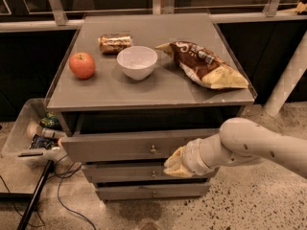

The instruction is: Close top drawer

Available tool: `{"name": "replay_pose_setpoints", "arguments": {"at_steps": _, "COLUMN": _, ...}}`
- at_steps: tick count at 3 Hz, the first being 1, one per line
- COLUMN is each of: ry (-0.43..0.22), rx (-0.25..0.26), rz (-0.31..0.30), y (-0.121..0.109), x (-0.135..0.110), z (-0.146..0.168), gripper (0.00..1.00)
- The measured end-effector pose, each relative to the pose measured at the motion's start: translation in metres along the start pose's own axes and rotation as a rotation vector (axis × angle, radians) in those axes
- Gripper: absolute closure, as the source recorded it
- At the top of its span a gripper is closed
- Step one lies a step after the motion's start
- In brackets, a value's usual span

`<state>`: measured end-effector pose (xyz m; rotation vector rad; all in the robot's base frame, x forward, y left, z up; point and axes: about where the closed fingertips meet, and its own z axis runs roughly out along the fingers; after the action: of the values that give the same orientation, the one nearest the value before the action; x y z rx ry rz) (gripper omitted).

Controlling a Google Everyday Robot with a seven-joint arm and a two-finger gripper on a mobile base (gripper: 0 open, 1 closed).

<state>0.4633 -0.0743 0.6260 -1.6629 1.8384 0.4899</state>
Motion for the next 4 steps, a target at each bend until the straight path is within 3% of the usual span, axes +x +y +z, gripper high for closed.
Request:
{"name": "replay_pose_setpoints", "arguments": {"at_steps": 1, "ry": -0.001, "rx": -0.006, "rz": -0.009, "y": 0.0, "x": -0.005, "z": 0.003, "gripper": 0.63}}
{"name": "replay_pose_setpoints", "arguments": {"at_steps": 3, "ry": -0.002, "rx": -0.006, "rz": -0.009, "y": 0.001, "x": -0.004, "z": 0.003, "gripper": 0.17}}
{"name": "replay_pose_setpoints", "arguments": {"at_steps": 4, "ry": 0.0, "rx": 0.0, "rz": -0.003, "y": -0.012, "x": -0.005, "z": 0.009, "gripper": 0.0}}
